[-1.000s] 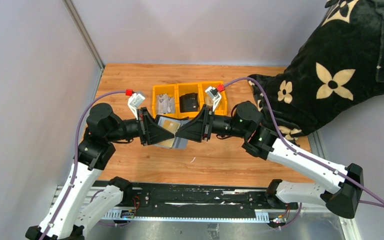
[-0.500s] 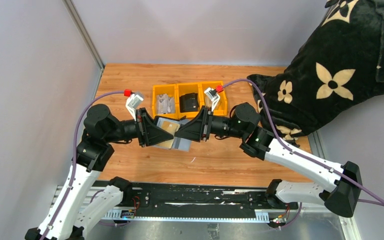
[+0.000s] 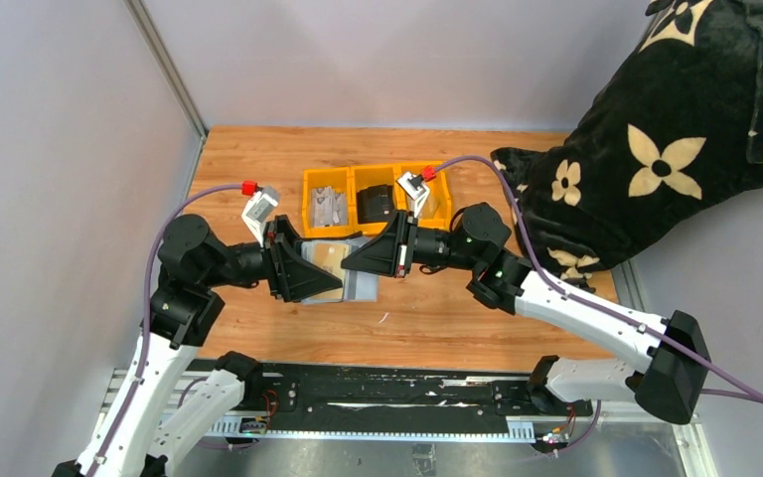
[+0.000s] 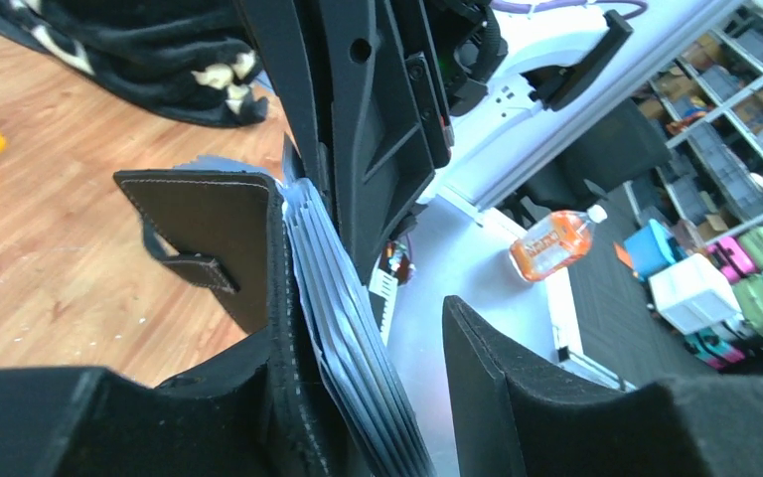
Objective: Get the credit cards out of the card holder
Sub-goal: Remove the credit card from the card holder.
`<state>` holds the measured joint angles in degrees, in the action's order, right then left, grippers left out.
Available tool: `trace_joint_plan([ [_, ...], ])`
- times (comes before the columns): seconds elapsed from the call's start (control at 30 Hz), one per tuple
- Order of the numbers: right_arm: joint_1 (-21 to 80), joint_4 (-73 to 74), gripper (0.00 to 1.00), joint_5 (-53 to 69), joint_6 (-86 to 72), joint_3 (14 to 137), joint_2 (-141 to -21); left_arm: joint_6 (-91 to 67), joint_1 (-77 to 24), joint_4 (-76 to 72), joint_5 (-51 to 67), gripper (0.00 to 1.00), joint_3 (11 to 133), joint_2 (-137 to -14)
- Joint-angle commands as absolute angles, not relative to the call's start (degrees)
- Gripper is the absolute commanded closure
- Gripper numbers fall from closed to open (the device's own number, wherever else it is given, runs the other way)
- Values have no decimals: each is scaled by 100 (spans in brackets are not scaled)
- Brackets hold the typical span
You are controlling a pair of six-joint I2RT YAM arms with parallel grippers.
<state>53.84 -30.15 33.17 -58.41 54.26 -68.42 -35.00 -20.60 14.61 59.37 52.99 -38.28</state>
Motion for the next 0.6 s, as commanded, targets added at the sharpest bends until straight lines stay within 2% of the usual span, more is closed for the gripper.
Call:
trace_joint_plan([
  [0.0,5302,-3357,97,3155,-5880,5261,-6723,-4124,-2162,694,6729,51,5142,-3762],
  [0.07,5300,-3399,98,3203,-5892,5211,-6687,-4279,-2163,554,6784,52,5133,-3769],
  [0.23,5300,-3690,100,3367,-5990,4970,-6528,-4510,-2158,367,6829,61,5124,-3779],
  [0.4,5300,-3840,100,3412,-6017,4743,-6297,-4442,-2162,457,6809,80,5173,-3828],
  [0.57,5300,-3296,100,3305,-5730,4726,-6052,-4232,-2162,746,6801,81,5338,-3927],
])
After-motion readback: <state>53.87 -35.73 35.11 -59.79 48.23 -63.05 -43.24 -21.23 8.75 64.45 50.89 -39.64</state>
